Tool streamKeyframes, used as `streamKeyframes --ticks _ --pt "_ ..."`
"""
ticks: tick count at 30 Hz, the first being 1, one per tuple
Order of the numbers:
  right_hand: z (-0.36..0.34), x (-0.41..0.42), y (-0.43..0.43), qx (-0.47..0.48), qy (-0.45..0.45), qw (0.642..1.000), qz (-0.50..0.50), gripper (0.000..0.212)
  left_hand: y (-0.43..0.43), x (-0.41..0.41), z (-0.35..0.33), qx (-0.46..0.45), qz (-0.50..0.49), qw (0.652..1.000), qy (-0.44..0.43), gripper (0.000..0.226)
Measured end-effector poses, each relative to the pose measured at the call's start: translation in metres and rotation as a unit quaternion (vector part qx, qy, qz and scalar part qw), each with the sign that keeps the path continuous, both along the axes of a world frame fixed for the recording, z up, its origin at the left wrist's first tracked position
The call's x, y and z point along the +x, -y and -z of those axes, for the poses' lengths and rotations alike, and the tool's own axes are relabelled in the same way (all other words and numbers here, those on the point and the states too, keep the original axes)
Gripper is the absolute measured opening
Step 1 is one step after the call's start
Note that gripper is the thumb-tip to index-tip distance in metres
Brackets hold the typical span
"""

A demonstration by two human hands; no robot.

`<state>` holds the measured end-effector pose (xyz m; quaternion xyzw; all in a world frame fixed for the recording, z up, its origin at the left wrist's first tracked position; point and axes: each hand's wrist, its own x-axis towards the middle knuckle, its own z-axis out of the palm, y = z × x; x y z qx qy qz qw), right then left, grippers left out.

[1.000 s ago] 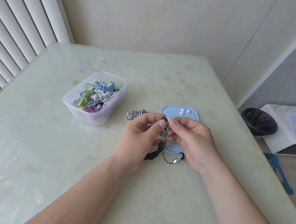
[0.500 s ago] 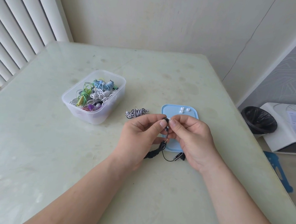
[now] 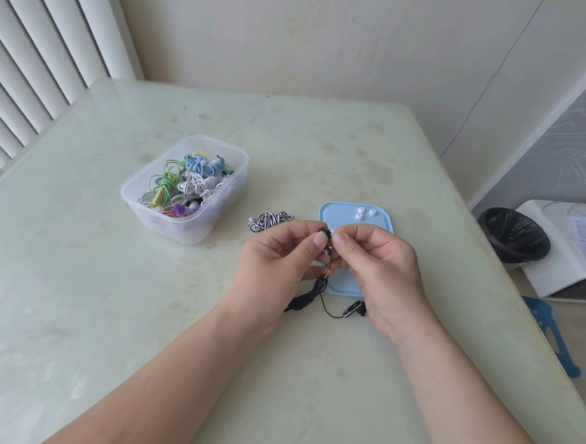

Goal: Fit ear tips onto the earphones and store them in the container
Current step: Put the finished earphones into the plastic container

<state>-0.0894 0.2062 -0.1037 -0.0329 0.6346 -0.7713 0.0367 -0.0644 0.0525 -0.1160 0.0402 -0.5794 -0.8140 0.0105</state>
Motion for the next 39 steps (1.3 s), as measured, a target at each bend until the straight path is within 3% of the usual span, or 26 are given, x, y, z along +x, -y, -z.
streamKeyframes --ticks 4,11,19,23,29,33,36,39 --pt "-0.003 0.000 -0.003 -0.013 -0.002 1.000 -0.024 0.002 0.000 0.000 0.000 -0.009 0.010 1.000 -0.011 0.017" --pt "-0.005 0.003 0.001 0.055 -0.065 0.996 -0.003 0.011 0.001 0.001 -0.001 0.006 0.005 1.000 -0.008 0.012" --pt "-0.007 0.004 0.001 0.033 -0.050 0.998 0.009 0.009 0.001 0.001 -0.001 0.006 0.015 1.000 -0.010 0.013" --pt "-0.008 0.005 0.001 0.044 -0.057 0.997 0.007 0.021 0.002 0.002 -0.002 0.006 0.017 1.000 -0.008 0.016" --pt "-0.009 0.006 -0.001 0.092 -0.069 0.993 0.019 0.014 0.003 0.002 -0.002 -0.007 0.020 1.000 -0.009 0.019" --pt "-0.017 0.007 0.000 0.090 -0.029 0.995 0.041 0.015 0.002 0.004 -0.008 -0.030 0.039 0.999 -0.018 0.025" --pt "-0.030 0.007 -0.013 0.227 -0.026 0.973 0.042 0.010 0.003 0.006 -0.014 -0.046 0.045 0.998 -0.021 0.023" --pt "-0.044 0.012 -0.030 0.412 -0.010 0.911 -0.023 0.018 0.008 0.007 -0.016 -0.068 0.034 0.997 -0.013 0.020"
